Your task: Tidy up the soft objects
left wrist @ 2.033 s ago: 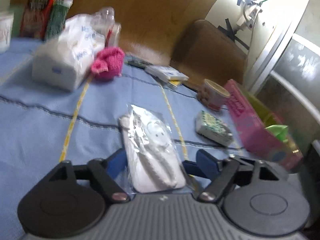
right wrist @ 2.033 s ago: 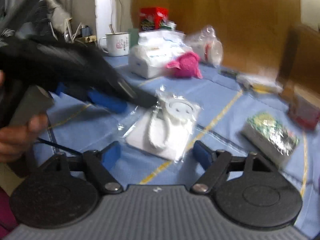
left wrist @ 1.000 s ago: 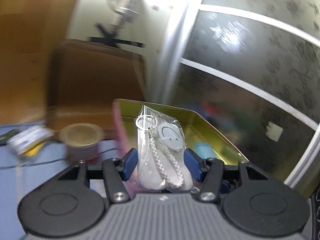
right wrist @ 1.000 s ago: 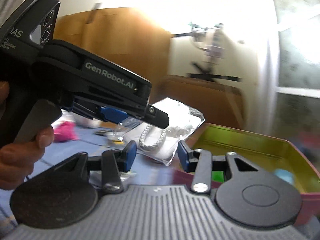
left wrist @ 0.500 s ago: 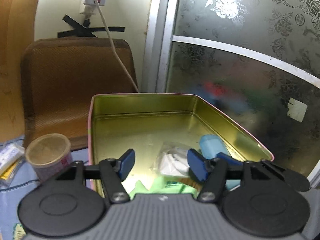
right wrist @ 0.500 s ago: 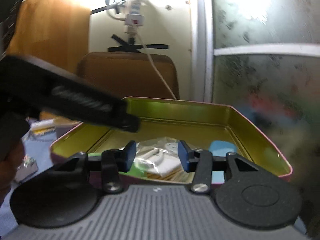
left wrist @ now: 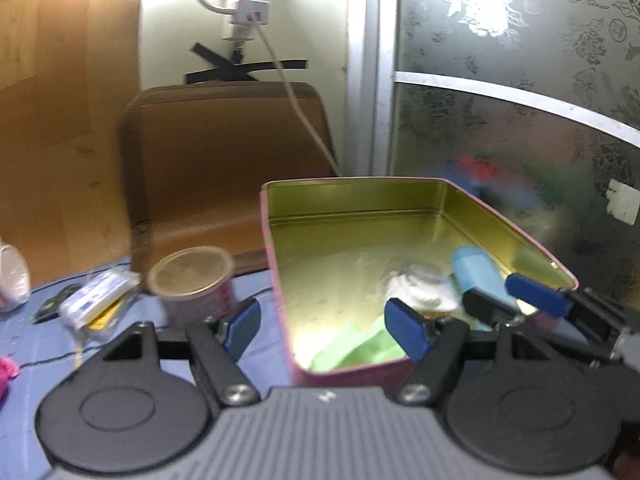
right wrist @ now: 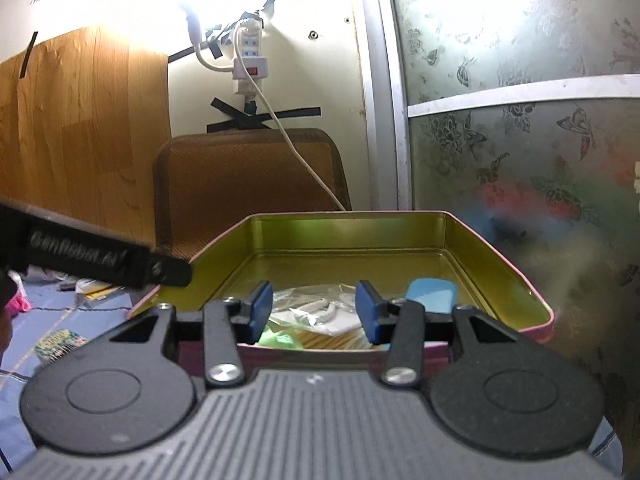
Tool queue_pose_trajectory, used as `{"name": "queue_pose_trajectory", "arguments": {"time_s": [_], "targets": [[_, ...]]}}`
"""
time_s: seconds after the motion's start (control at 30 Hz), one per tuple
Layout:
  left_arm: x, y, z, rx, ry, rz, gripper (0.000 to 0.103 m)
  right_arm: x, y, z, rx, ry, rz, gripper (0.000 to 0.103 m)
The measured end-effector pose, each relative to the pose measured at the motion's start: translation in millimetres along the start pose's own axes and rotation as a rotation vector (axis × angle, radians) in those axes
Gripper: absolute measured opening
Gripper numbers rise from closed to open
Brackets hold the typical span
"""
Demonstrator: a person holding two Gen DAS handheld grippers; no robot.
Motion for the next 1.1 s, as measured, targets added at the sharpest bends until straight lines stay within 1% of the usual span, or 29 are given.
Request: {"name": "queue_pose_trajectory", "arguments": {"time_s": [0.1,0.27,0.4,0.5,0.7,0.83,0.97,1.1], "targets": [[-9.0,10.6,-6.5,-0.007,0.003,0.030,0.071,0.2,2.4,1.2,0.023,0.016,0.025,0.049],[-20.7,23.6,-15.6,-0.020,0.003,0.049,0.072,-1.3,10.5,2.8,0.032,0.029,0.050,0.049],[-29.2,30.0,-20.8,-0.033,-0.007,0.054,0.076,-7.1,16.5,6.6,0.043,0.018,0.060,0.049],[-34.6,31.4,-25.4,-0.031,-0.012,0.051,0.077,-14.0,18.3,7.9,0.074,0.008,0.059,0.049],[-43.2,40.2,-42.6,-0.041,-0.015,0.062,0.079,-26.3,27.8,-3.2,0.129,0.023,0.077,0.050],[-50.6,52.0,-64.3,-0.044,-0.007,0.083,0.080,-35.0,43.6,-14.1,0.099,0.027,0.106,0.050],[-55.9,74.4,-88.8,-0.068,0.020,0.131,0.081,-35.1,62.0,-26.0,0.068,0.072,0.147,0.050],[-61.5,108.4,-108.8,-0.146,0.055,0.196,0.081,-25.9,78.6,-41.2,0.060,0.155,0.199,0.049]]}}
Point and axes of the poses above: each gripper's, at about its wrist camera, not at the fingertips, and x roughly the way its jaws point, y to its left, z to its top, the point moved 6 cm from there along x, roughly the way its jaws point, and after that the axes turned 6 degrees about -z, right-handed, at the moved point
